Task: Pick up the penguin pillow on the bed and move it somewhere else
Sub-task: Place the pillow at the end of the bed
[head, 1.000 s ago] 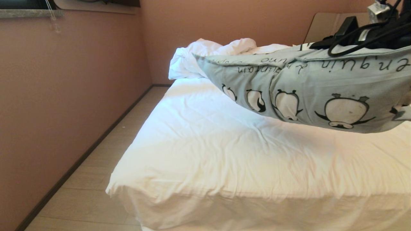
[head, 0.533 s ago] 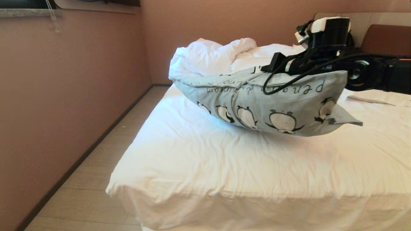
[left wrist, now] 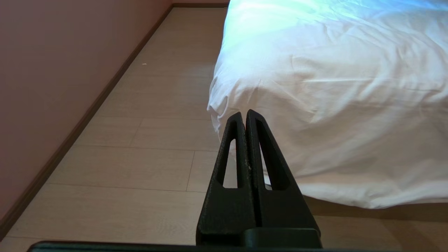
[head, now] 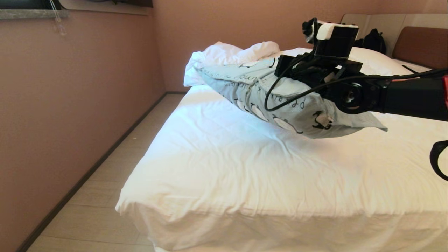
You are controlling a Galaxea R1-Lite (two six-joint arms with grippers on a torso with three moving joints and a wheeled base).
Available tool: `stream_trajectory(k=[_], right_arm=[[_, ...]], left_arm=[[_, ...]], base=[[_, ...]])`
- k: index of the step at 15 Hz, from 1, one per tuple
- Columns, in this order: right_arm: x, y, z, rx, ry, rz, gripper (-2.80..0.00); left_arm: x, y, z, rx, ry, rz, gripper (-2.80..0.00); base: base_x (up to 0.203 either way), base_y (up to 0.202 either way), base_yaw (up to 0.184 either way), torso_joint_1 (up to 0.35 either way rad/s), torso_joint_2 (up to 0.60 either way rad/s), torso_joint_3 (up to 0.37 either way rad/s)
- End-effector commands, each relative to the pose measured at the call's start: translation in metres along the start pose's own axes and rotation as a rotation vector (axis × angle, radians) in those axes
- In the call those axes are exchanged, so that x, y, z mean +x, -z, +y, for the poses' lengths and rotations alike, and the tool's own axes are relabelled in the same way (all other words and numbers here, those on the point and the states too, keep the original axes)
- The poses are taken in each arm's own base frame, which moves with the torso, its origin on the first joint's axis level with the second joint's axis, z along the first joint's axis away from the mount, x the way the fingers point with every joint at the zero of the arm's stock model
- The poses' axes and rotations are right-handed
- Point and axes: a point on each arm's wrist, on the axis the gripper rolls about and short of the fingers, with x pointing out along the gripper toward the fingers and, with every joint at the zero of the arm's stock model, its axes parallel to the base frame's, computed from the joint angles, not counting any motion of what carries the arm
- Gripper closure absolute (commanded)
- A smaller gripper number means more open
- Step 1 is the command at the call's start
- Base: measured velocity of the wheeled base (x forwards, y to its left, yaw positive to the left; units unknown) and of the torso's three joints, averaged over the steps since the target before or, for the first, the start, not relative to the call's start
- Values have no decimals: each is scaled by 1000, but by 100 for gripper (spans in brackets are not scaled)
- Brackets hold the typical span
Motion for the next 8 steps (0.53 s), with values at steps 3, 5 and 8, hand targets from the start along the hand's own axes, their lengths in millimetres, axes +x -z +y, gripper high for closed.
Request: stream_trajectory(k=[3,5,8], right_arm=[[17,20,13,-221,230,-273,0],[28,50,16,-243,255,-268,0],[37,91,24,-248,311,-216,0]], left_arm=[[0,0,0,-1,0,1,0],[0,0,0,-1,0,1,0],[0,0,0,-1,0,1,0]], base=[[0,0,0,0,0,0],[0,0,0,0,0,0],[0,0,0,0,0,0]])
